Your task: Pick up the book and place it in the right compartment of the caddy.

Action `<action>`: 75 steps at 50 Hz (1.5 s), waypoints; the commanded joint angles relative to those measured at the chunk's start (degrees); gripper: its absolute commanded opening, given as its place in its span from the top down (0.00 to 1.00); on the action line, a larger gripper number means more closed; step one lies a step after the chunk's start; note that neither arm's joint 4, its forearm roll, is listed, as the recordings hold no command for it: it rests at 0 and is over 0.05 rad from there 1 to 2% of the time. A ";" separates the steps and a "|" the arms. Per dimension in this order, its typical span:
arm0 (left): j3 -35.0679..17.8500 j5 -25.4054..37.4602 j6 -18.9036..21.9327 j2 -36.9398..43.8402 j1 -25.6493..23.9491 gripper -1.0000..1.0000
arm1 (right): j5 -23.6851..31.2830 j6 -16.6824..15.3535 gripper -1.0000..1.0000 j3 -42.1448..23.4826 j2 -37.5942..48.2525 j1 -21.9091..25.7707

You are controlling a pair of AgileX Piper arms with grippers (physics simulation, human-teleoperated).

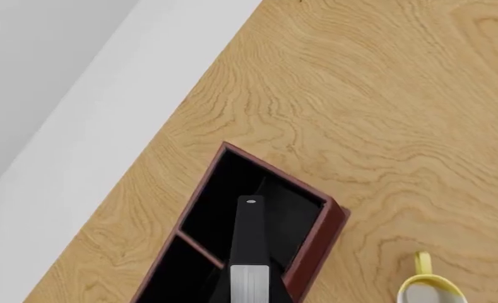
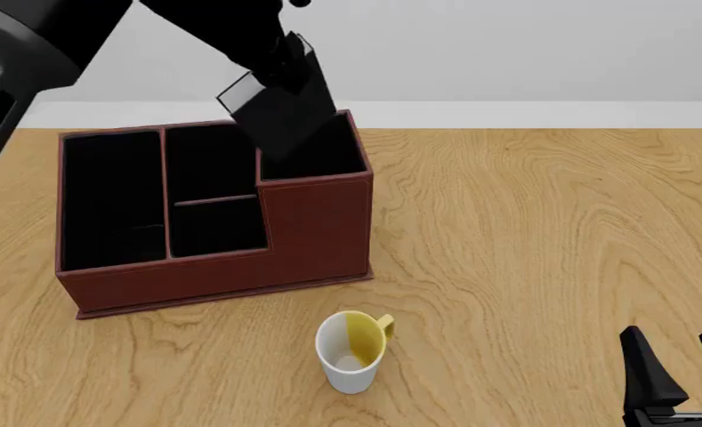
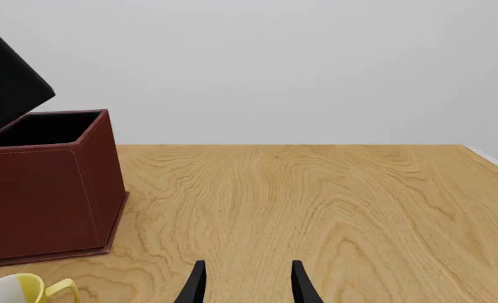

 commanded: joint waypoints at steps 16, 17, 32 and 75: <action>-4.19 0.00 -1.91 3.23 2.61 1.00 | 0.00 0.00 0.00 0.00 0.01 0.02; -4.34 0.00 -1.90 3.61 2.59 1.00 | 0.00 0.00 0.00 0.00 0.00 -0.01; -6.38 0.00 -2.71 7.65 2.91 1.00 | 0.00 0.00 0.00 0.00 0.01 0.00; -9.33 -0.01 -3.26 13.43 4.39 1.00 | 0.00 0.00 0.00 0.00 0.02 0.00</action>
